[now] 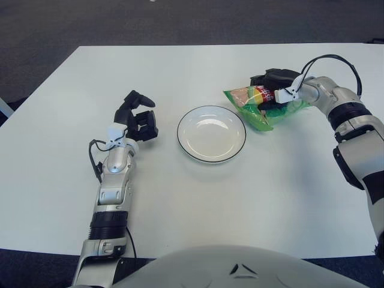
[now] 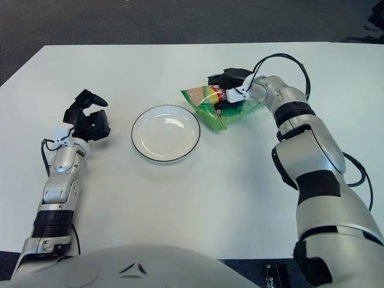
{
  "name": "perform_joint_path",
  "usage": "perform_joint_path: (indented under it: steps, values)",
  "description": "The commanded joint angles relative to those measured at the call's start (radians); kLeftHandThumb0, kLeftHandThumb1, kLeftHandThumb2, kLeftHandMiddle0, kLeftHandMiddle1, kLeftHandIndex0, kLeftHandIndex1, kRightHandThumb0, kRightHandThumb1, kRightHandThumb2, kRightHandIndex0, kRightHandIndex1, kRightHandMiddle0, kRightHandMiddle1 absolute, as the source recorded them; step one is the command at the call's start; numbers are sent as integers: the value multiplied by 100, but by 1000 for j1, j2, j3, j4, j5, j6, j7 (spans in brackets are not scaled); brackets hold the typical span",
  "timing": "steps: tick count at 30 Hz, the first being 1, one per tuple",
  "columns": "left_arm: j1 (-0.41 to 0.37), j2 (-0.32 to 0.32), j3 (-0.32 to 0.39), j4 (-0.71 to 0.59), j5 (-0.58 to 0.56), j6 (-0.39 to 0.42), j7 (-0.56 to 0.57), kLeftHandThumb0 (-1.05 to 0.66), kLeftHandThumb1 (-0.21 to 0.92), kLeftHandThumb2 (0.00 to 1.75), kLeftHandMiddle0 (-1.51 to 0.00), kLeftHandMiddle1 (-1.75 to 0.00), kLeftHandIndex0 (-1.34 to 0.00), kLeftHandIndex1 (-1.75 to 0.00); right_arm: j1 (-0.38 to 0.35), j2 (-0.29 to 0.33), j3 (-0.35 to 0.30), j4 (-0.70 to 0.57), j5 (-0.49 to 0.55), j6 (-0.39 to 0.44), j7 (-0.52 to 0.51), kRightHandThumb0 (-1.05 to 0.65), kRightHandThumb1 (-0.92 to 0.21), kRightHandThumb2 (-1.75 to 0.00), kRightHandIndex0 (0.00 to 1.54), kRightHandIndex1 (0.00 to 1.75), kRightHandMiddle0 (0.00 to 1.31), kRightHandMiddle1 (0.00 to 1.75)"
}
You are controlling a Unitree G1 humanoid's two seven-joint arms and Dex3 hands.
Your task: Put the snack into the plate.
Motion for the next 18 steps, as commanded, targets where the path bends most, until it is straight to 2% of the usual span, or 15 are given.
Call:
perform_joint_path:
  steps: [1, 3, 7, 13, 18]
  values:
    - [99, -46, -2, 41, 0, 14, 15, -44, 44, 117, -125, -175, -52, -175, 91, 15, -8, 26, 1, 31, -53, 49, -24, -140, 66, 174, 80, 174]
    - [98, -46, -1, 41, 4, 16, 18, -44, 43, 117, -125, -175, -52, -175, 95, 13, -20, 24, 14, 28, -66, 50, -23, -141, 67, 175, 81, 175]
    - [94, -43, -1, 47, 11, 15, 25, -44, 43, 118, -125, -175, -52, -175, 80, -4, -59, -1, 59, 8, -27, 50, -23, -142, 67, 175, 85, 175]
    - [88, -38, 0, 57, 7, 17, 20, -44, 43, 118, -125, -175, -52, -175, 82, -41, -103, -110, 94, -45, -20, 50, -23, -141, 67, 175, 86, 175]
    - [79, -38, 3, 64, 2, 21, 18, -44, 42, 118, -126, -175, -53, -175, 97, -50, -153, -181, 122, -50, -31, 49, -25, -140, 66, 175, 84, 175]
